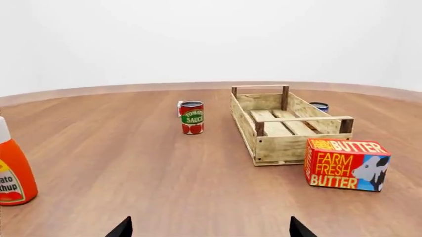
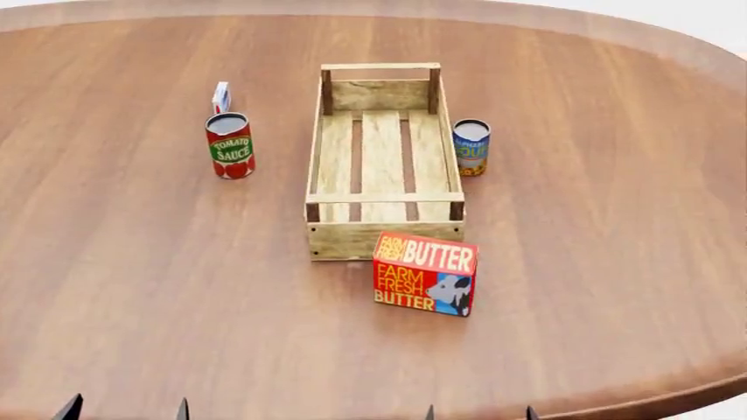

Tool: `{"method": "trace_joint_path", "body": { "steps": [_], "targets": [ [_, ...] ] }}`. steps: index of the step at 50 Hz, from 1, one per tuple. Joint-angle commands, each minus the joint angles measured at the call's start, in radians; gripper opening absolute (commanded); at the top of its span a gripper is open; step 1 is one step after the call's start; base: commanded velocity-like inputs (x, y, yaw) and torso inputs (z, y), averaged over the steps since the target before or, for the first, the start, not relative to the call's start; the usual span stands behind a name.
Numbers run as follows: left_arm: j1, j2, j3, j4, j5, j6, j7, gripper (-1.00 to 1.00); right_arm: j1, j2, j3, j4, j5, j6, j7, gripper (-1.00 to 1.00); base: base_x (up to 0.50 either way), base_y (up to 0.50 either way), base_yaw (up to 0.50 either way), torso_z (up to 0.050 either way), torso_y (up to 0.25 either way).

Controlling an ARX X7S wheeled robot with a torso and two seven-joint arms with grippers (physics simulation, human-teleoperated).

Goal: Pick up the butter and put it in the tray.

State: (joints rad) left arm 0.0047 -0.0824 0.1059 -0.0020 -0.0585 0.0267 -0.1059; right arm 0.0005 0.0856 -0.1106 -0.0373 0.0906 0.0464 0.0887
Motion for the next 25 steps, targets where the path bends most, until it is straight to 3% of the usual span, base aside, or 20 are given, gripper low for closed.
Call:
{"method": "trace_joint_path", "body": {
  "steps": [1, 21, 25],
  "targets": [
    [-0.001, -0.016, 0.015, -0.005, -0.007, 0.008, -0.019, 1.0, 0.005, 0.011, -0.02, -0.011, 0.009, 0.019, 0.02, 1.0, 0.0, 0.0, 0.0, 0.0, 0.0],
    [-0.003, -0.036, 0.03, 0.011, -0.027, -0.004, -0.048, 1.0, 0.004, 0.028, -0.044, -0.01, 0.026, 0.011, 0.046, 1.0, 0.0, -0.03, 0.0, 0.0, 0.0],
    [-0.004, -0.044, 0.029, 0.07, -0.03, -0.076, -0.065, 1.0, -0.006, 0.038, -0.044, -0.111, 0.041, 0.099, 0.061, 1.0, 0.0, 0.0, 0.0, 0.0, 0.0]
  ]
}}
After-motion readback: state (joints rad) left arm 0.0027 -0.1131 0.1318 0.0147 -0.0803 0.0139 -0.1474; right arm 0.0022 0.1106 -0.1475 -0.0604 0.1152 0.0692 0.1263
